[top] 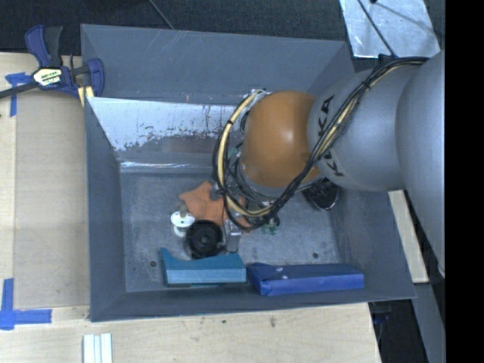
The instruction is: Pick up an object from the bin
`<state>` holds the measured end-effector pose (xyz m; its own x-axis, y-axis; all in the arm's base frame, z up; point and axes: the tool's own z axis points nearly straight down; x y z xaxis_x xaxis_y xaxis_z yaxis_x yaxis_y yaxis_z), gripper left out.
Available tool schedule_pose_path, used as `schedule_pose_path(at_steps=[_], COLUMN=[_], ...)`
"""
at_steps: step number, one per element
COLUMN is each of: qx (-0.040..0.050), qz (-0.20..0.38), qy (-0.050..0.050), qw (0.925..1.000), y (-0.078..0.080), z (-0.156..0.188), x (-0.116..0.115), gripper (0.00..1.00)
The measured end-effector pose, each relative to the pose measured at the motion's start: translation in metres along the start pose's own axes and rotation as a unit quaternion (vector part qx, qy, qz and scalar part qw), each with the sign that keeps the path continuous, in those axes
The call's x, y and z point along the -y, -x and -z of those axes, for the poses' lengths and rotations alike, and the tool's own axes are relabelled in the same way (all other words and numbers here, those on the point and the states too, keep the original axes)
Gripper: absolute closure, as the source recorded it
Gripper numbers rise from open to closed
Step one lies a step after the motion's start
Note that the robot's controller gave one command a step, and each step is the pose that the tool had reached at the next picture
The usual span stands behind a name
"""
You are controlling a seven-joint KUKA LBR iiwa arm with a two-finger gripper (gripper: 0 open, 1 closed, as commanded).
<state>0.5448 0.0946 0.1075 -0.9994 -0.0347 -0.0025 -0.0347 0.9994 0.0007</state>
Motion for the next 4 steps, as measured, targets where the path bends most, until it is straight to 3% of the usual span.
schedule_pose_path(at_steps=[1,2,3,4], qx=[0.0,0.0,0.0,0.0039], qz=[0.0,-0.04,-0.041,-0.004], qy=[0.0,0.001,0.001,0.001], qw=[1.0,0.9992,0.9992,1.0], y=[0.0,0.014,0.014,0.004], z=[0.0,-0.032,-0.032,0.158], x=[0.0,0.0,0.0,-0.027], gripper=[0.0,1.0,1.0,1.0])
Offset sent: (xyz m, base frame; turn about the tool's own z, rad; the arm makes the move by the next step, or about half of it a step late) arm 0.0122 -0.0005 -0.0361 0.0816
